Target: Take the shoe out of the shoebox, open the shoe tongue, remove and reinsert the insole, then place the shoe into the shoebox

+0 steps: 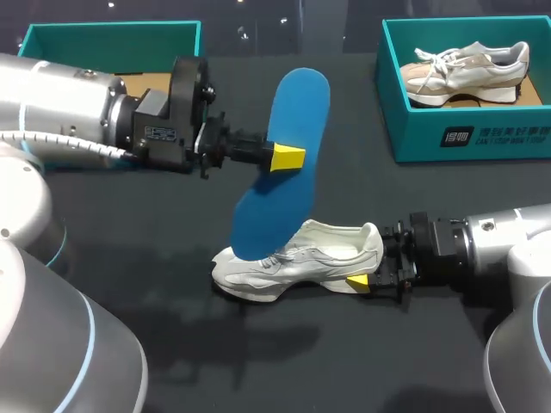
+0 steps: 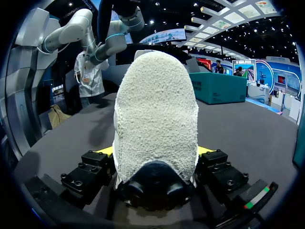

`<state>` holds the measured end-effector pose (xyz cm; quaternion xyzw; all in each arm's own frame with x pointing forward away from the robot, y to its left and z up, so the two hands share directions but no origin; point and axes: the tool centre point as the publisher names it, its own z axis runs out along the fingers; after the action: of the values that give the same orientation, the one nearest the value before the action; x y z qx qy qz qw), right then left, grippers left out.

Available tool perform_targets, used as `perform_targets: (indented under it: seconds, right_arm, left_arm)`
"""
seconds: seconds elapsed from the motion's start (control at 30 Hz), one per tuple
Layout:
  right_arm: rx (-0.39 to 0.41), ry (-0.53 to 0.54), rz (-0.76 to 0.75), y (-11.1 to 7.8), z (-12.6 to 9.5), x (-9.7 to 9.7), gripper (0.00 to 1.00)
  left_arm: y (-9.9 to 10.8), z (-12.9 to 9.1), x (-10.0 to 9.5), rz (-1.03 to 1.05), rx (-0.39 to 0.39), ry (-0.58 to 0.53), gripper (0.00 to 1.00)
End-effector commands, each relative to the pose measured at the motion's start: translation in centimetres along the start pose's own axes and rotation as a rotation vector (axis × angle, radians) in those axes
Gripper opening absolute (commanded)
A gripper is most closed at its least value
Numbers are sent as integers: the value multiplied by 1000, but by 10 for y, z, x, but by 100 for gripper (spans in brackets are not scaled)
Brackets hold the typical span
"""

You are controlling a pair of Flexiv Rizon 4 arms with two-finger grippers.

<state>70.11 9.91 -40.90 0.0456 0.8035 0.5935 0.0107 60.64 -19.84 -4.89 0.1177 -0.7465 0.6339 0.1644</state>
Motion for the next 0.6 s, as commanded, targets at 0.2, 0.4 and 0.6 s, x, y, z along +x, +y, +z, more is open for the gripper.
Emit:
perform_targets:
  seconds: [0.2, 0.4, 0.6]
  right_arm:
    - [3, -1, 0, 0, 0, 1, 0]
    - [3, -1, 0, 0, 0, 1, 0]
    - [3, -1, 0, 0, 0, 1, 0]
  left_arm:
    - [9, -16, 19, -57, 186, -10, 0]
    - [11, -11, 20, -61, 192, -3, 0]
    - [9, -9, 17, -70, 198, -10, 0]
